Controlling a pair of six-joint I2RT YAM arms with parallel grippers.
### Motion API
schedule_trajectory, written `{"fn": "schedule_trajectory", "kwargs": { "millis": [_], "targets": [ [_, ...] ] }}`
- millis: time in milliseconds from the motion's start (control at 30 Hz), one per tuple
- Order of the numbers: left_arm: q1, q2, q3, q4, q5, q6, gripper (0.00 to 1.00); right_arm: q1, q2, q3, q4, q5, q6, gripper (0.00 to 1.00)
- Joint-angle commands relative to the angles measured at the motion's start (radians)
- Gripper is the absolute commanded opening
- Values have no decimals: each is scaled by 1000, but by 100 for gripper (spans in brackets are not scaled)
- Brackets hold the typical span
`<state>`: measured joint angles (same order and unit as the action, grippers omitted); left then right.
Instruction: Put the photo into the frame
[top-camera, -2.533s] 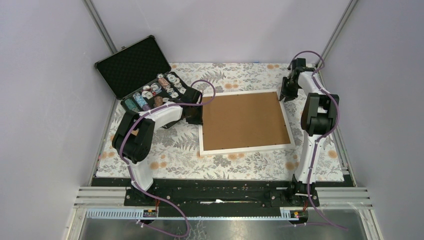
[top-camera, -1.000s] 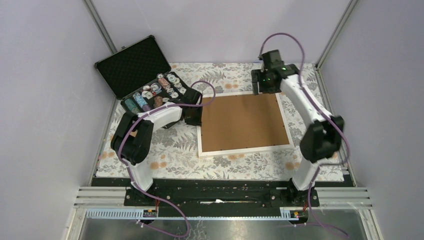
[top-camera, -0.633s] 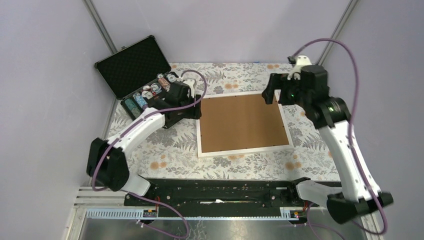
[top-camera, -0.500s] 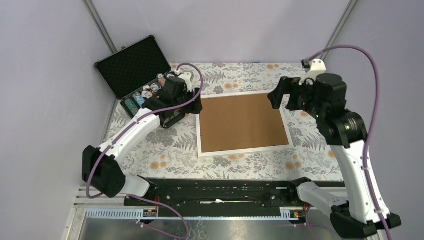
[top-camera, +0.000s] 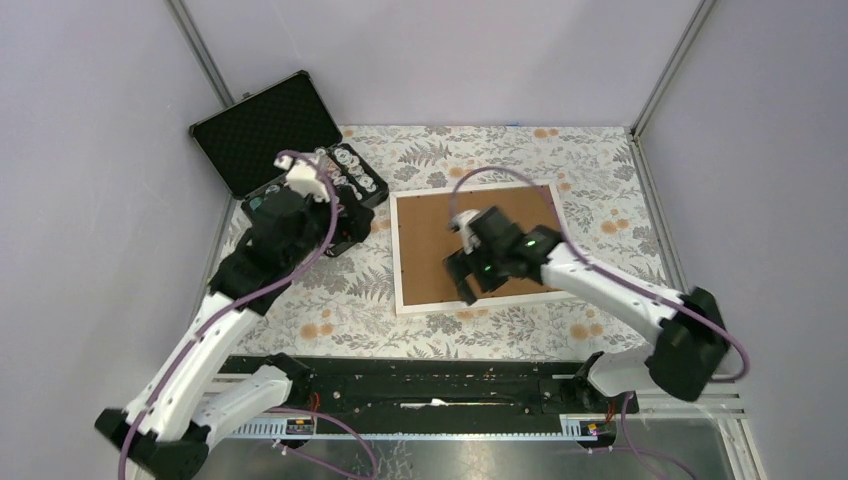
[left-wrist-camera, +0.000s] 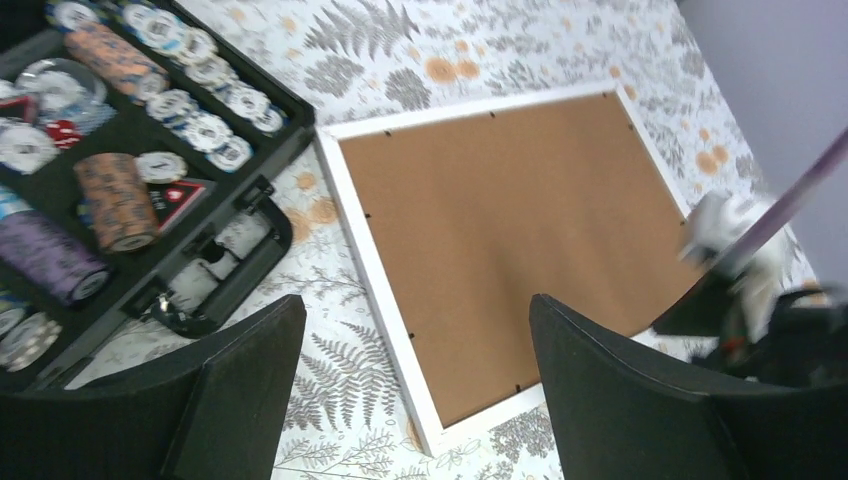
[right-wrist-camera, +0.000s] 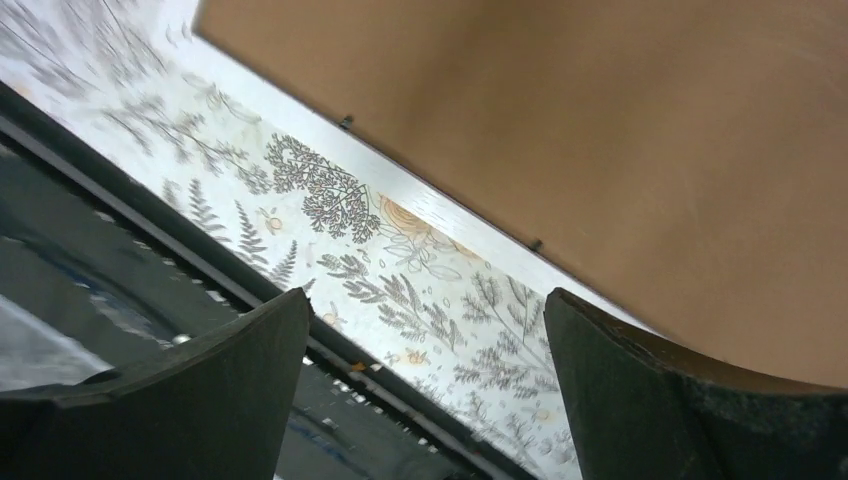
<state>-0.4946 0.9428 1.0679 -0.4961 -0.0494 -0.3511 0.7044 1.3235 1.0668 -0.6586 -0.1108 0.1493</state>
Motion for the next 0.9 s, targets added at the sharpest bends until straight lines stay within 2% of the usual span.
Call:
{"fn": "schedule_trajectory", "kwargs": {
  "millis": [0,167,333,567,867],
  "targets": [
    [2,-152,-59,62,-166,-12,87,217,123,-2,108,263,-168,93],
    [2,-262,-93,62,-224,7,89,324,236,-28,194,264,-323,80],
    [2,-288,-118,22,-227,-3,89,346,330,-44,199,251,-438,59],
    [2,-316,-173,24,-209,-43,89,350,403,-69,242,326,-483,52],
    [2,-310,-221,18,-201,-108,89,363,470,-104,299,389,-473,53]
  ]
}}
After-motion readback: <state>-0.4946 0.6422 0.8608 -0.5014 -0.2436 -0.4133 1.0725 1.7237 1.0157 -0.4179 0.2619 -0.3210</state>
